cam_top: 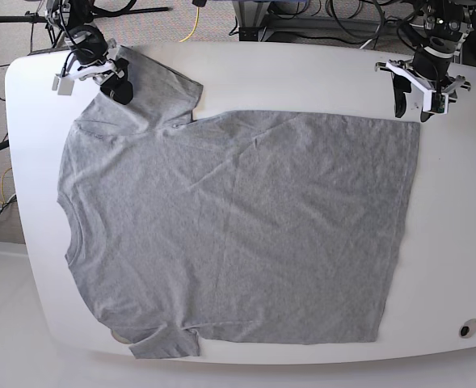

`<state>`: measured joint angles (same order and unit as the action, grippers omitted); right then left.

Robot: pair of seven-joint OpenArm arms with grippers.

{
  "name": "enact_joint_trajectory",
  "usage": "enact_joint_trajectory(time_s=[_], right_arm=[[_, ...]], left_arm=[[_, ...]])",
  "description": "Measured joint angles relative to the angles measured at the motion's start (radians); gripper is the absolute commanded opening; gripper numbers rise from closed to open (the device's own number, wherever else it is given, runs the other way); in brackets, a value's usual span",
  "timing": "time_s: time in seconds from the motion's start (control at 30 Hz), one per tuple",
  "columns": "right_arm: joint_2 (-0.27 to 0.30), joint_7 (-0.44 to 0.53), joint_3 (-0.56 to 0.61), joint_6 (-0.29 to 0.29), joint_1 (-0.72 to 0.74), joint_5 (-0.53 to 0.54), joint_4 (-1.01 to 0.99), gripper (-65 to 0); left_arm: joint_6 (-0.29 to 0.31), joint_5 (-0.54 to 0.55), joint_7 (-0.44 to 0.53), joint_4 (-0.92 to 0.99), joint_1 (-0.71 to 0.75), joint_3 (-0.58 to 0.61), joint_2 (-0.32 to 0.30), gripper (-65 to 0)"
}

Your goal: Fold the T-shirt properly

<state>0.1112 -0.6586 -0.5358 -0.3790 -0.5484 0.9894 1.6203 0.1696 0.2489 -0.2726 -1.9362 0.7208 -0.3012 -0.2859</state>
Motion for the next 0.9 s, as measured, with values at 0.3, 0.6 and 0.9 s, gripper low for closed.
enact_joint_trajectory(time_s=[0.3,0.6,0.9], right_arm=[[-0.001,-0.061,-0.024,0.033,0.027,0.005,0.008,-35.9],[-0.008,-0.088,-0.069,0.034,0.027,-0.022,0.024,-35.4],[-0.024,-0.077,-0.064,0.014,0.021,-0.04,0.042,-35.2]], left_arm=[[-0.024,0.0,0.002,-0.003,0.014,-0.006,-0.005,-36.5],[-0.019,0.0,0.004,-0.006,0.019,-0.005,-0.005,-36.5],[-0.011,0.0,0.011,0.003,0.011,-0.005,-0.006,-36.1]])
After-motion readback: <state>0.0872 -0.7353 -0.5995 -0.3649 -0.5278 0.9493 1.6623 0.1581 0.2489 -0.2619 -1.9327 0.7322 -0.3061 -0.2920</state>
